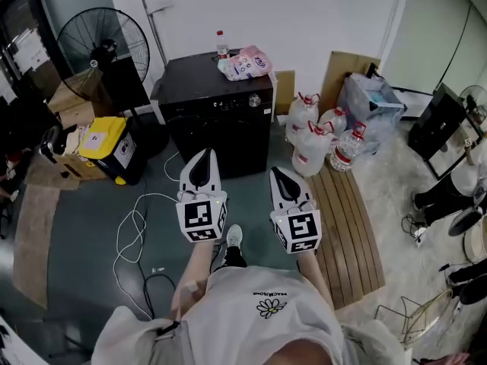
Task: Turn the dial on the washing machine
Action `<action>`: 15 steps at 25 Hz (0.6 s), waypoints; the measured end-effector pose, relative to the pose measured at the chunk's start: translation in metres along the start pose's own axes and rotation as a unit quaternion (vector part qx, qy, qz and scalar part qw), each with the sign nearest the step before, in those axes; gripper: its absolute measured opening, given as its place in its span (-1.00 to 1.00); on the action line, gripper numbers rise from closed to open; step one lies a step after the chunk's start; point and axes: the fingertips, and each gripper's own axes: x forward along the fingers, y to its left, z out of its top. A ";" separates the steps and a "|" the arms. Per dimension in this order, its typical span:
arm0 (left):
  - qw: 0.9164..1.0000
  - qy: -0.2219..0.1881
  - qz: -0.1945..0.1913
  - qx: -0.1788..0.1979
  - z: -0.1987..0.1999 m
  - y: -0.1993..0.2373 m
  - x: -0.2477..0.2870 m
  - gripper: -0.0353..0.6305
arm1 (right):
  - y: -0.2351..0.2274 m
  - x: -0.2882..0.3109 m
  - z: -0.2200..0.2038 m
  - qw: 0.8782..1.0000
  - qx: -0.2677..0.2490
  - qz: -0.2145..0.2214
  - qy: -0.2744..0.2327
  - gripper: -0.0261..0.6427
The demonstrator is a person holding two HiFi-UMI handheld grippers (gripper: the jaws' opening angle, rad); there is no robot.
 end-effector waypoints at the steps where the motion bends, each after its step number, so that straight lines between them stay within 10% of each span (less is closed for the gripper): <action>1: 1.000 0.003 -0.001 -0.003 -0.003 0.006 0.013 -0.90 | -0.004 0.013 0.000 1.000 -0.002 -0.002 0.002 -0.91; 15: 0.999 0.025 -0.032 -0.003 -0.055 0.100 0.192 -0.90 | -0.061 0.227 -0.027 0.999 0.004 -0.024 0.041 -0.91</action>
